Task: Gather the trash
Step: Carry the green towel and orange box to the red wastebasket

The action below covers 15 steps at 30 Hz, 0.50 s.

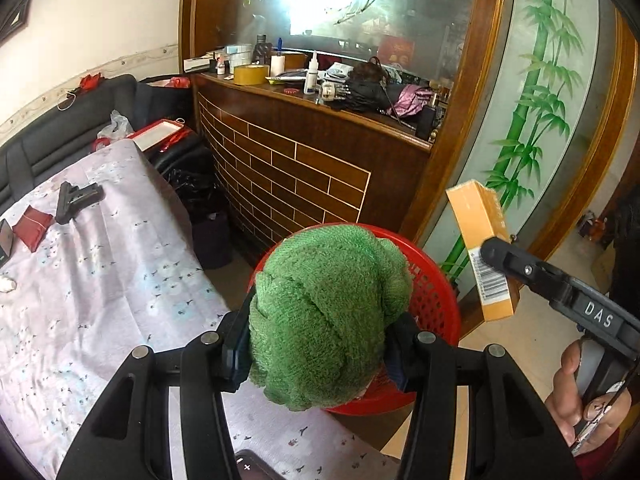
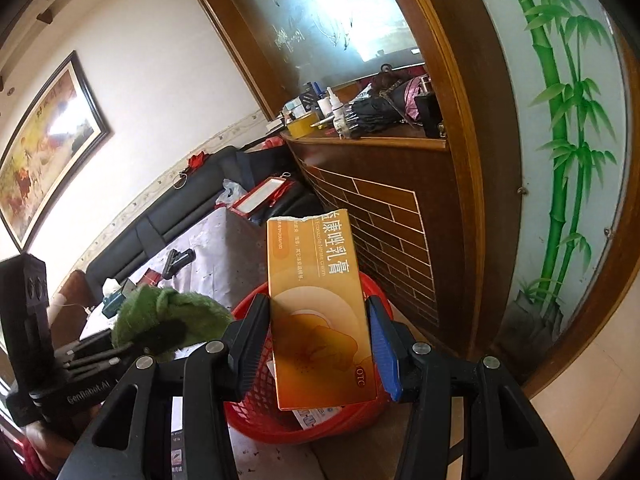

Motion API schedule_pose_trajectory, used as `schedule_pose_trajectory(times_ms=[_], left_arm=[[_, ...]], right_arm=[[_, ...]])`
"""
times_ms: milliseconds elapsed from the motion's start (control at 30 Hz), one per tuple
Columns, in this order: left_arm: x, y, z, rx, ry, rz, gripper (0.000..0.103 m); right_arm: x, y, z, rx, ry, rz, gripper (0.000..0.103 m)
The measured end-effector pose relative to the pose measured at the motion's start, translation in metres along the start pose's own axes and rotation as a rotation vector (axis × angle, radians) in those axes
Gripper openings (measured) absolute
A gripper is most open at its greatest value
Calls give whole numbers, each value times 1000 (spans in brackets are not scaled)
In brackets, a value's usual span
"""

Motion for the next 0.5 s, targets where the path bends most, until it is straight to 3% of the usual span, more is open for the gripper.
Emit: schedule_pose_trajectory(times_ms=[500], left_arm=[[27,-3,13,29,16,-22,51]], right_arm=[[24,-1,3,-27,-13,-43,53]])
Point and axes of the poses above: each gripper's, at about its wrist camera, not at the fingertips, and x roughly the way its jaws point, z to its right, y to its top, the point moved 2 cm from there along x, roughly the way its jaws point, and after that the axes turned 8 degrees about x, right-handed, at the moved point
